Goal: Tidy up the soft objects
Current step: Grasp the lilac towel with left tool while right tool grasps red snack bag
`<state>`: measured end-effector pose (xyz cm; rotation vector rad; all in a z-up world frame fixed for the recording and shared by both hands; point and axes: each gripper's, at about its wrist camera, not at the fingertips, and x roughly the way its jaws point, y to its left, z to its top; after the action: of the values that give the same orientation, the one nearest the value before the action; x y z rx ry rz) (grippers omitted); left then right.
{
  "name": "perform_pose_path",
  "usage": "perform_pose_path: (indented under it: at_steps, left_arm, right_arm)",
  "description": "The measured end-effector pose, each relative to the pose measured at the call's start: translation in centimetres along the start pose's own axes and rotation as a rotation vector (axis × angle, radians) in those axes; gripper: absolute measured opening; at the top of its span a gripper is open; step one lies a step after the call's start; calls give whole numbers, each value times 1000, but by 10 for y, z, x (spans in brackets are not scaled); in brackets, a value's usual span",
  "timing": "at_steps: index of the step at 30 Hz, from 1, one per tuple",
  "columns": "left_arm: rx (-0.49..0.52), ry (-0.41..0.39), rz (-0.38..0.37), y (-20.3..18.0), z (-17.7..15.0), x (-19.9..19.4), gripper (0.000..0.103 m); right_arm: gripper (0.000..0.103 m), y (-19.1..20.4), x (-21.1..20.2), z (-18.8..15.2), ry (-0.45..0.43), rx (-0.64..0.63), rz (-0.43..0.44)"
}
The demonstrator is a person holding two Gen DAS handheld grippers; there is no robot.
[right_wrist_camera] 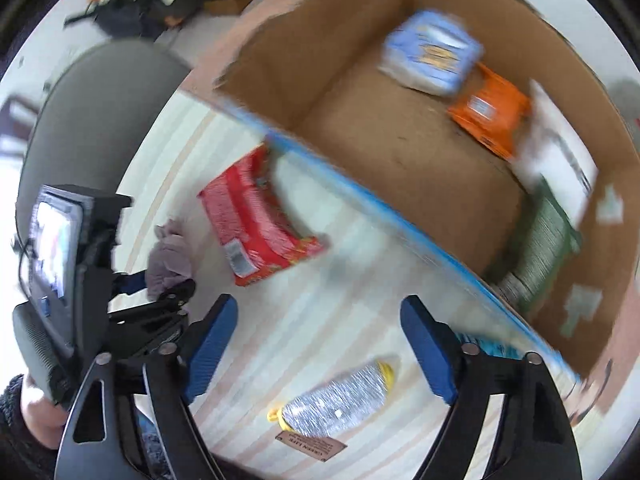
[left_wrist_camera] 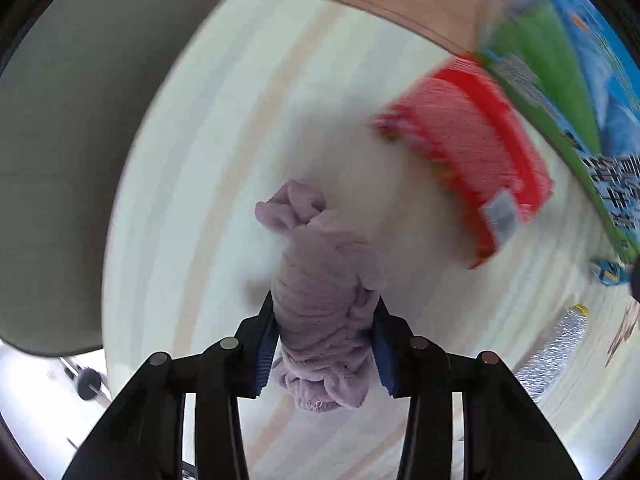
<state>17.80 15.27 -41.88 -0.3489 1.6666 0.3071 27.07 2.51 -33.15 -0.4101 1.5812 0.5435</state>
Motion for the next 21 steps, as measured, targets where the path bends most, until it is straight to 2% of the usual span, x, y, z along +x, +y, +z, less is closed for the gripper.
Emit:
perform_pose_path:
  at_steps: [3,6,10,14,15,16,17,21]
  left_arm:
    - [-54,9,-5,22,-9,2,39]
    - [-93,15,-8,36,-15,6,39]
    - [-109,12,-12,42,-17,8,39]
    - [-108,4,-10,42,-23,9,39]
    - [-107,3,-9,40,-19,11,39]
    - [-105,1,-9,40,-19,10,39]
    - [-103,0,-9,42,-15,6,39]
    - [-87,-2,-1,39,-10,1,39]
  right_arm:
    - [76,29,18,14,23,-82,-20]
    - [76,55,39,28,48,-148,-48]
    - [76,86,69,46,79,-278,-218]
    - [76,93,93,55,130,-313,-259]
    - [70,93,99,57,144,-315,-268]
    - [69,91,101,57,150,-310,-262]
    - [56,91,100,58,144,-304,-250]
    - [52,83,98,46,181,-266,-230]
